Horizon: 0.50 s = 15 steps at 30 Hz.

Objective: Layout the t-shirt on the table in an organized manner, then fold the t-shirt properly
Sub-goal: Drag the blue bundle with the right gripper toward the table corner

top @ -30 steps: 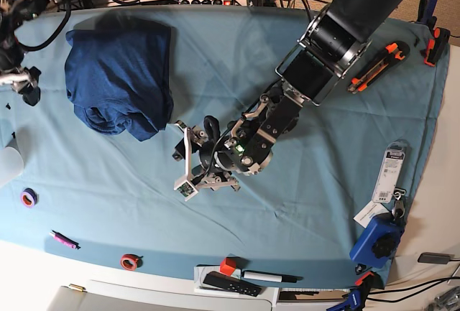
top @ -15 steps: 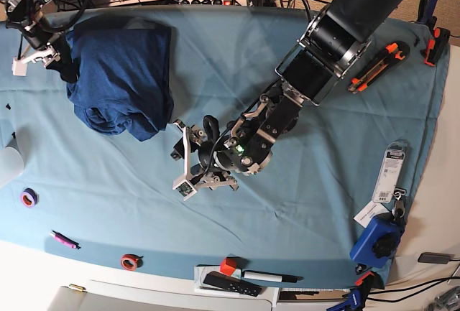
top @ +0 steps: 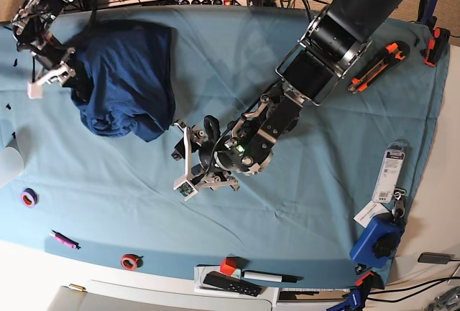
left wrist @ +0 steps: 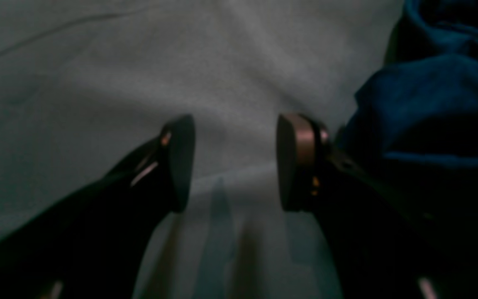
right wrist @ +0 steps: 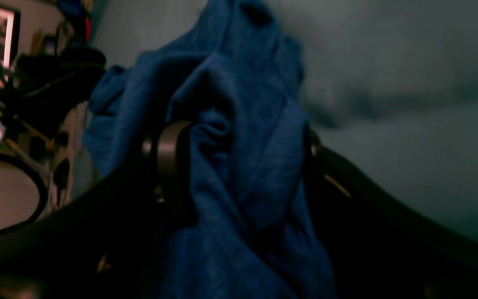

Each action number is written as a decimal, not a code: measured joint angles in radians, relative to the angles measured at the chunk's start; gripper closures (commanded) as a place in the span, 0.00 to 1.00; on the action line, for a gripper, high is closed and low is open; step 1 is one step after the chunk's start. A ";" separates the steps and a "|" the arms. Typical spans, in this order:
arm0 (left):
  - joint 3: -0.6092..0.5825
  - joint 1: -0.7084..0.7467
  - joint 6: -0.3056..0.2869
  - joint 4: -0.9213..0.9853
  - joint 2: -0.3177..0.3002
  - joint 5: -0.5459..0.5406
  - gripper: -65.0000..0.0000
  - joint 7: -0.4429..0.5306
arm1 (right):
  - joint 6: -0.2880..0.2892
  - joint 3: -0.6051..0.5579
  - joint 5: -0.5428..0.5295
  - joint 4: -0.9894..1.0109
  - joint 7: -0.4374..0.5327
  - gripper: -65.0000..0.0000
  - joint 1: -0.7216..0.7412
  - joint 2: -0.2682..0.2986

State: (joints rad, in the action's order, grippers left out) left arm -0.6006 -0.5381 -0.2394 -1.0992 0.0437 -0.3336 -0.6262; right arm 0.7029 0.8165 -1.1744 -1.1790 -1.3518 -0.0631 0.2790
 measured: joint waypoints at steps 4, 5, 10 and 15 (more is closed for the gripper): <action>0.000 0.000 0.000 0.000 0.000 0.000 0.51 0.000 | -0.006 0.000 0.025 -0.005 -0.006 0.84 0.002 0.003; 0.000 0.000 0.000 0.000 -0.001 0.000 0.51 0.000 | -0.006 0.003 0.024 -0.005 -0.010 0.92 0.002 0.006; 0.000 0.000 0.000 0.000 -0.003 0.000 0.51 0.000 | -0.021 0.036 0.023 0.002 -0.032 1.00 0.002 0.028; 0.000 0.000 0.000 0.000 -0.003 0.000 0.51 -0.001 | -0.029 0.068 0.085 0.013 -0.052 1.00 -0.006 0.098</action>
State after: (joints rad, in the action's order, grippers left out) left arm -0.6006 -0.5381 -0.2394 -1.0992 0.0410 -0.3332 -0.6270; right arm 0.6735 0.8841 -1.0889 -1.1660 -1.4040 -0.0692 0.3775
